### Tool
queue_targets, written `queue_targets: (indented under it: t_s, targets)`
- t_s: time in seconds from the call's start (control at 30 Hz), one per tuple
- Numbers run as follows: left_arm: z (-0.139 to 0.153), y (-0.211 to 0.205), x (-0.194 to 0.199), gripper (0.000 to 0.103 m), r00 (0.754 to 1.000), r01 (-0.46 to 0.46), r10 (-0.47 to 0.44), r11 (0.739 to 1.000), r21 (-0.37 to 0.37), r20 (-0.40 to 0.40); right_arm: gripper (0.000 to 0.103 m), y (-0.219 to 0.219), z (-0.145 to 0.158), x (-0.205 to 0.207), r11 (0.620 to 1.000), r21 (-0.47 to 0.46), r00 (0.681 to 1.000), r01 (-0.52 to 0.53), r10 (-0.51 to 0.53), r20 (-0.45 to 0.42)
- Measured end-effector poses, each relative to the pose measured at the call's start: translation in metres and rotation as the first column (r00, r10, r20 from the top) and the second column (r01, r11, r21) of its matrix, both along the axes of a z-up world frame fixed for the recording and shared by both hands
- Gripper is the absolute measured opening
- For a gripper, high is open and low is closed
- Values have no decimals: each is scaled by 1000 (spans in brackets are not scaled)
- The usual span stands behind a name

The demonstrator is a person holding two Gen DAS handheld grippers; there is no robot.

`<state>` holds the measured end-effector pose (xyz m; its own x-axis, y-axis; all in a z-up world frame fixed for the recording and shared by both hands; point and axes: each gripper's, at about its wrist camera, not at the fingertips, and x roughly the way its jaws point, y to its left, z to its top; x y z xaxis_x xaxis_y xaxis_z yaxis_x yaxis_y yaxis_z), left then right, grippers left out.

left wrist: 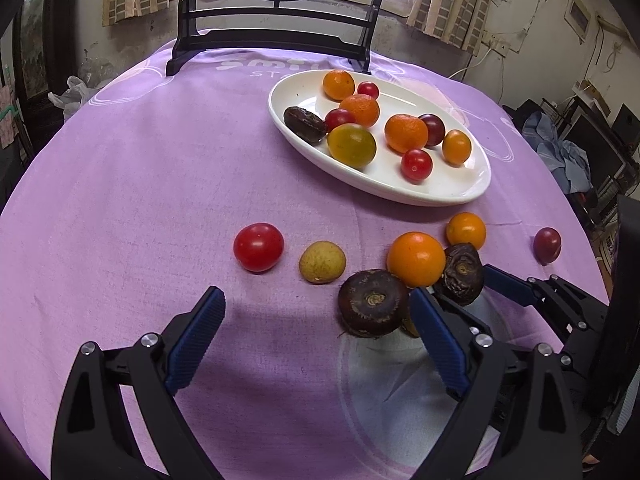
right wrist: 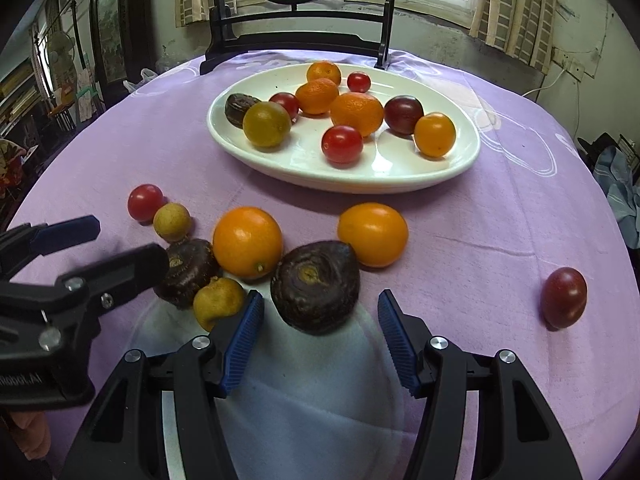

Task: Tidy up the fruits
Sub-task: 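Grasp a dark brown round fruit with the right tool, then grasp another dark brown fruit with the left tool while the right holds its fruit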

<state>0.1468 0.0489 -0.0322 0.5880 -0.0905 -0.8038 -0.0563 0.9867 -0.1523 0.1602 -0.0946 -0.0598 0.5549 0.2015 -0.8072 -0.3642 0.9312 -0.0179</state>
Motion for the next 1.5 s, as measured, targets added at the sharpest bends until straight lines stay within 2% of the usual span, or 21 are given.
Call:
queue_targets:
  t_s: [0.1,0.17,0.2,0.47,0.6,0.8,0.9,1.03,1.1,1.13,1.17,1.27,1.5]
  targets:
    - [-1,0,1,91,1000,1,-1,1000,-5,-4,60,2,1,4,1000,9,1000,7,-7,0]
    - [-1,0,1,91,1000,4,-4,1000,-5,-4,46,2,0,4,1000,9,1000,13,-13,1]
    - [0,0,0,91,1000,5,-5,1000,-4,-4,44,2,0,4,1000,17,1000,9,-9,-1]
    - [0,1,-1,91,1000,11,-11,1000,-11,-11,43,-25,7,-12,996,88,999,34,-33,-12]
    - [-1,-4,-4,91,999,43,-43,999,-14,-20,44,-44,5,-21,992,117,998,54,-52,-20]
    - [-4,-22,-13,91,992,129,-128,990,56,-20,44,-56,6,-22,993,94,997,74,-74,-2]
    - [-9,-29,-18,91,977,208,-205,976,66,-60,44,-55,9,-24,994,95,998,61,-62,5]
    - [-9,-27,-21,91,978,210,-207,971,117,-41,44,-53,10,-27,994,99,999,48,-48,-3]
    - [-12,-24,-18,84,980,198,-193,972,129,-48,44,-51,11,-28,994,102,999,40,-39,-4]
    - [-15,-23,-16,74,980,198,-191,972,129,-60,44,-50,11,-29,994,102,999,37,-36,-4]
    - [-18,-23,-14,68,979,198,-190,972,128,-73,44,-50,12,-30,994,102,999,35,-35,-2]
    - [-20,-28,-12,68,979,201,-193,966,160,-62,44,-49,13,-32,994,108,1000,31,-31,-3]
    - [-22,-42,-1,66,980,196,-197,965,176,-12,44,-49,16,-34,993,115,1000,26,-27,4]
